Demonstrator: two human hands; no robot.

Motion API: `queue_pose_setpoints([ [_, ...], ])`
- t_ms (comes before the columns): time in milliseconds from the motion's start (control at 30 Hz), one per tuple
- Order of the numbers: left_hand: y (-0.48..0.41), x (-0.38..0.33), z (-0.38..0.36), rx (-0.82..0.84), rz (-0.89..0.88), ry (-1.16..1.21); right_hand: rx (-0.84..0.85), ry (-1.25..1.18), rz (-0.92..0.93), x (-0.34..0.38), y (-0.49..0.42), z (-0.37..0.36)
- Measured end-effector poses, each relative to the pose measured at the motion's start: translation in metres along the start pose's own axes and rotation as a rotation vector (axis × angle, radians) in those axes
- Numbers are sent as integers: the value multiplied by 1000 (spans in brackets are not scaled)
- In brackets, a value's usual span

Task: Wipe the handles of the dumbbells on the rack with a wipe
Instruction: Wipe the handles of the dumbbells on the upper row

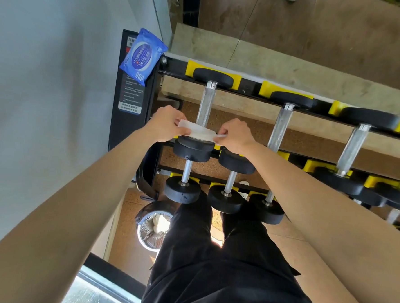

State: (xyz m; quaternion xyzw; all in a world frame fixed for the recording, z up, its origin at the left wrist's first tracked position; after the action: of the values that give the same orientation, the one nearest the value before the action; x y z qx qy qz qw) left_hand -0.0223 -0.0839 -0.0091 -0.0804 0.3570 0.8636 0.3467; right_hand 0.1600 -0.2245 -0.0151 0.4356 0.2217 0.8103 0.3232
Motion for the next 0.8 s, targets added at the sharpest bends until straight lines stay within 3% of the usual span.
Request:
queue_pose_setpoints([
  [133,-6,16,7,9,88,-131,43,-79,91,17,3,-6],
  [300,-9,-5,17,24,-47,-133,-111,-8,29,-1,-6,12],
  [500,-18,7,24,-138,115,-238,-19,-87,160,18,-8,13],
  [700,-17,-10,25,-213,79,-223,-250,-140,86,8,-15,30],
  [800,-22,-8,30,-348,217,-184,-269,-176,130,20,-15,26],
])
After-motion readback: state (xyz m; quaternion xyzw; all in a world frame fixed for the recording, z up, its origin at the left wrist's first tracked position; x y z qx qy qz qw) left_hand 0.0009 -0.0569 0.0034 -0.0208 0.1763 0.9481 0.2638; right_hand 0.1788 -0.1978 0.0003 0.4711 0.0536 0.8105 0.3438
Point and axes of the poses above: each hand's wrist, its own y-axis away from the middle knuckle, its own z-axis out of the back of the hand, x = y × z, the point moved 1 cm from there along -y, towards the middle knuckle, and after that the axes turned 15 degrees about -y, right-handed, at the moved point
